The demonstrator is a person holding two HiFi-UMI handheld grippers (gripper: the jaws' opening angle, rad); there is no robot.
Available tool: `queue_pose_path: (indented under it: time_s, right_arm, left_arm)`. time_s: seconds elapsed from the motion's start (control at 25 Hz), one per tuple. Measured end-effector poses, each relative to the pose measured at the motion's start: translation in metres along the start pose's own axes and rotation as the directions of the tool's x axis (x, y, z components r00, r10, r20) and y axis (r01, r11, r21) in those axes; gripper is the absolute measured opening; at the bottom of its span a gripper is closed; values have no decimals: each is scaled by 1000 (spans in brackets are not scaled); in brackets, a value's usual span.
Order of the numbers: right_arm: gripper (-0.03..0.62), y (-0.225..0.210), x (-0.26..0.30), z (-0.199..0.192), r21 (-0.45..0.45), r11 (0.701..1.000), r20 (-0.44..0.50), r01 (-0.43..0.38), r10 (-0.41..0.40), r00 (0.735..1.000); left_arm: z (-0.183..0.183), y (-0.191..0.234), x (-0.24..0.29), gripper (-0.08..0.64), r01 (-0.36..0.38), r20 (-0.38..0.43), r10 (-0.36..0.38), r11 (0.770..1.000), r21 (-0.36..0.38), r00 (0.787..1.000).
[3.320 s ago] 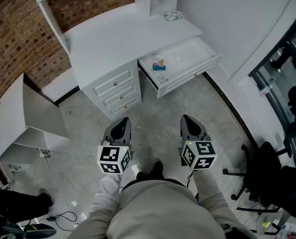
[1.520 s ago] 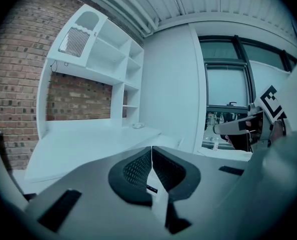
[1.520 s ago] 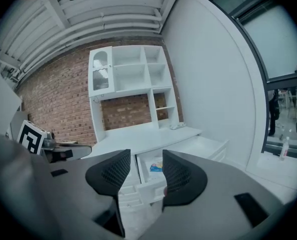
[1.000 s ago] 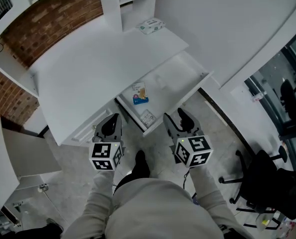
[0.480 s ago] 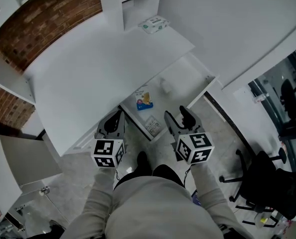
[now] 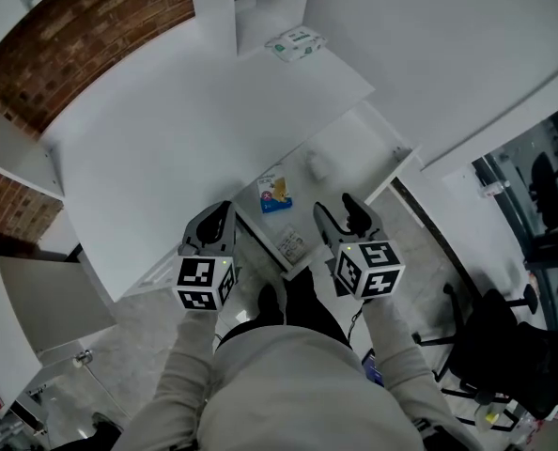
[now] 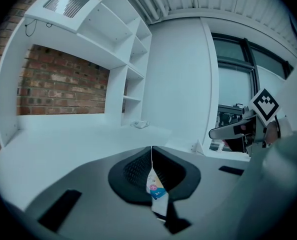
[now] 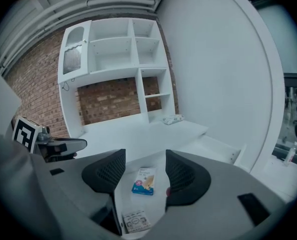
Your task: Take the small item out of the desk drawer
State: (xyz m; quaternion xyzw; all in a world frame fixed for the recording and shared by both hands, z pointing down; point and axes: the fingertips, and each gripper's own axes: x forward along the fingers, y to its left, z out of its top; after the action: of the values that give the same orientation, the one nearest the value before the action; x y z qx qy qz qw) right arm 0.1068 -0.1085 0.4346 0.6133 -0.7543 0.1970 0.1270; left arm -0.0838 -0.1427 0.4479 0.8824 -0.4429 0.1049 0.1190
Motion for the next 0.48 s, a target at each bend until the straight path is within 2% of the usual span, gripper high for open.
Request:
queue_pose_path:
  time_s: [0.24,0.48]
  right_arm:
    - [275,-23,25,4,-17,1000,-37,3,-4,999]
    - [275,-46,54,0,-60,998,-115,-11,4,993]
  left_arm:
    - [6,9,21,20,-27,-1,27,1000,-11,1000]
    - [8,12,42,20,-53,-15,52,998,-33,999]
